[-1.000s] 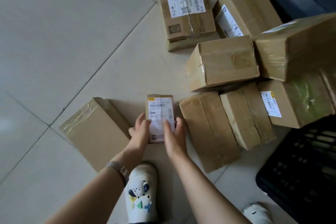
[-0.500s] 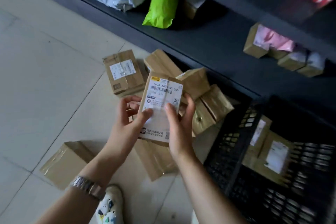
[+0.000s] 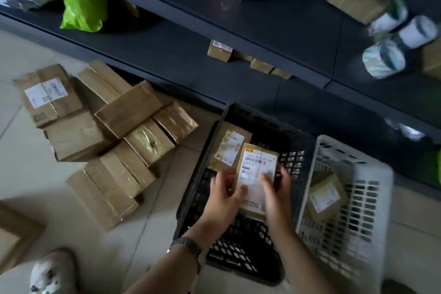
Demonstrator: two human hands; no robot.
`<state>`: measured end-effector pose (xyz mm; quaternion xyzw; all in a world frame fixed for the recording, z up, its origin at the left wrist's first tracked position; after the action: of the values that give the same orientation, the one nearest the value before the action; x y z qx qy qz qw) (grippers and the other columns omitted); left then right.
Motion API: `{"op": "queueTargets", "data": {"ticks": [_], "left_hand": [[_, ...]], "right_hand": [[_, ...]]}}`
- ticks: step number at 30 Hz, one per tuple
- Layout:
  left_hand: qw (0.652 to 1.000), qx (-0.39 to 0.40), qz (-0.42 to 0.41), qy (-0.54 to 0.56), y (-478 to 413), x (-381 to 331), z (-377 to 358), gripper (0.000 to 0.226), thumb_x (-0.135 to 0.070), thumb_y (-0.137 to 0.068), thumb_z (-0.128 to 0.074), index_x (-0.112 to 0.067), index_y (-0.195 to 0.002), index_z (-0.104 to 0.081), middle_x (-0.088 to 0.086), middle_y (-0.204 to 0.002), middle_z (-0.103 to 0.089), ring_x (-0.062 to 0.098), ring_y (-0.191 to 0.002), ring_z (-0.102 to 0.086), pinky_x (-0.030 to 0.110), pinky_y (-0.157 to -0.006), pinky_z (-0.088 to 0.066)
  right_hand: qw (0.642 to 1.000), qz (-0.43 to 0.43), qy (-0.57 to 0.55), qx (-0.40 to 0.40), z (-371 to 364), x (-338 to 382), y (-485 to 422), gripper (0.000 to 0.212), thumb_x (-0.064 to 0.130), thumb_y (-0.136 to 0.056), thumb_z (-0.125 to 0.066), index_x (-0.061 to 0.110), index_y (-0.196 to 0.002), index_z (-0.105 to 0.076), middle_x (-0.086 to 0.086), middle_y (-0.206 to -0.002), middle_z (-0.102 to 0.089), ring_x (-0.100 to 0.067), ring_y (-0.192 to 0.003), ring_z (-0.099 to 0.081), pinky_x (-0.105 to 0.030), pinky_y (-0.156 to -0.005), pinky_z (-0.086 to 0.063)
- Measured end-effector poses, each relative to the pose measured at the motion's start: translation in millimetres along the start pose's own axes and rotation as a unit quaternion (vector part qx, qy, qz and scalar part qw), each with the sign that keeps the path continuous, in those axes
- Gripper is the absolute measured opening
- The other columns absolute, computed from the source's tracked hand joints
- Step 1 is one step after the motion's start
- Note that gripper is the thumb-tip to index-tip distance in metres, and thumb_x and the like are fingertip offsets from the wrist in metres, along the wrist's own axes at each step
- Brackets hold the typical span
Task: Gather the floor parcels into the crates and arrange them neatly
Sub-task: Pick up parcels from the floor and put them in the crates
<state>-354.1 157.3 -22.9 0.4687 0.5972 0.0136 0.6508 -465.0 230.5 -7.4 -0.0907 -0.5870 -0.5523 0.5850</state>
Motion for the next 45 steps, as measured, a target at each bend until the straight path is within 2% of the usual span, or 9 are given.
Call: {"op": "queueTargets", "data": {"ticks": [5, 11, 19, 25, 29, 34, 38, 41, 45], "left_hand": [[0.999, -0.013, 0.047, -0.009, -13.6, 9.2, 10.4, 0.035, 0.006, -0.092, -0.047, -0.023, -0.106, -0.061, -0.006, -0.108, -0.065, 0.001, -0.100, -0.062, 0.011, -0.079, -0.046], [0.989, -0.104, 0.108, -0.004, -12.9, 28.0, 91.9, 0.035, -0.007, -0.100, -0.043, -0.021, -0.129, -0.053, 0.001, -0.125, -0.060, 0.018, -0.114, -0.057, 0.030, -0.094, -0.043], [0.969, -0.213, 0.122, 0.015, 8.7, 36.1, 217.6, 0.023, -0.016, -0.099, -0.048, -0.018, -0.120, -0.059, 0.009, -0.123, -0.062, 0.023, -0.109, -0.058, 0.037, -0.093, -0.045], [0.960, -0.253, 0.118, 0.020, -0.1, 27.7, 314.7, 0.030, -0.016, -0.102, -0.041, -0.011, -0.128, -0.055, 0.010, -0.120, -0.058, 0.022, -0.111, -0.055, 0.034, -0.093, -0.043], [0.951, -0.292, 0.096, 0.012, -19.5, 27.2, 377.4, 0.035, -0.018, -0.101, -0.043, -0.011, -0.134, -0.048, 0.011, -0.126, -0.057, 0.024, -0.113, -0.054, 0.038, -0.101, -0.043], [0.945, -0.301, 0.124, -0.012, -63.1, 45.0, 443.3, 0.055, -0.028, -0.099, -0.041, -0.018, -0.150, -0.025, 0.011, -0.147, -0.040, 0.032, -0.129, -0.046, 0.044, -0.111, -0.034], [0.957, -0.227, 0.144, 0.107, -83.6, 66.9, 469.4, 0.046, -0.029, -0.102, -0.038, -0.018, -0.146, -0.031, -0.002, -0.121, -0.053, 0.020, -0.121, -0.046, 0.035, -0.101, -0.036], [0.958, -0.204, 0.142, 0.141, -83.9, 70.9, 476.6, 0.018, -0.031, -0.102, -0.034, -0.026, -0.111, -0.048, -0.004, -0.114, -0.057, 0.015, -0.117, -0.049, 0.039, -0.102, -0.031], [0.961, -0.197, 0.133, 0.144, -70.0, 69.7, 482.6, 0.042, -0.052, -0.101, -0.025, -0.028, -0.113, -0.058, -0.001, -0.104, -0.059, 0.014, -0.109, -0.051, 0.047, -0.106, -0.034]], "right_hand": [[0.998, -0.062, 0.013, 0.011, 3.8, -36.9, -12.8, 0.042, 0.049, -0.099, -0.042, 0.043, -0.140, -0.040, 0.002, -0.155, -0.037, -0.015, -0.139, -0.040, -0.043, -0.115, -0.035], [0.994, -0.056, 0.082, 0.040, -10.2, -39.0, -0.3, 0.035, 0.031, -0.105, -0.041, 0.025, -0.140, -0.046, 0.002, -0.152, -0.028, 0.002, -0.114, -0.041, -0.006, -0.086, -0.032], [0.984, -0.049, 0.111, 0.130, -136.6, -13.3, 27.2, 0.018, 0.030, -0.101, -0.050, 0.028, -0.117, -0.058, 0.001, -0.143, -0.036, -0.014, -0.118, -0.048, -0.029, -0.091, -0.039], [0.969, -0.028, 0.121, 0.212, -273.4, 0.8, 46.7, 0.021, 0.029, -0.099, -0.054, 0.023, -0.118, -0.061, 0.000, -0.131, -0.044, 0.005, -0.093, -0.049, -0.005, -0.071, -0.037], [0.965, -0.011, 0.114, 0.238, -359.8, -5.2, 51.7, 0.014, 0.031, -0.097, -0.055, 0.029, -0.110, -0.059, -0.002, -0.131, -0.054, -0.007, -0.107, -0.052, -0.023, -0.089, -0.037], [0.964, -0.005, 0.166, 0.208, -447.6, -35.7, 30.4, 0.041, 0.020, -0.097, -0.052, 0.014, -0.138, -0.051, -0.006, -0.141, -0.053, -0.017, -0.126, -0.050, -0.028, -0.103, -0.037], [0.959, 0.079, 0.247, 0.114, -493.3, -55.3, 17.1, 0.061, 0.030, -0.097, -0.050, 0.020, -0.154, -0.030, -0.009, -0.159, -0.029, -0.028, -0.146, -0.024, -0.039, -0.119, -0.021], [0.955, -0.020, 0.287, 0.064, -502.7, -59.3, 6.5, 0.063, 0.048, -0.098, -0.043, 0.020, -0.154, -0.031, -0.017, -0.157, -0.017, -0.034, -0.143, -0.019, -0.040, -0.115, -0.021], [0.961, -0.122, 0.229, 0.093, -483.5, -71.4, 23.5, 0.067, 0.059, -0.100, -0.031, 0.013, -0.147, -0.043, -0.019, -0.158, -0.015, -0.033, -0.143, -0.023, -0.040, -0.113, -0.025]]}}
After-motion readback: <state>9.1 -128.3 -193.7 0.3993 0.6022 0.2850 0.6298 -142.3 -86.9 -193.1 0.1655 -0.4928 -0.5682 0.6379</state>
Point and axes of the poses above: each hand's wrist, its own y-axis away from the middle knuckle, its own z-axis out of the back of the hand, x = y × z, the point moved 1 cm from there along -y, towards the middle knuckle
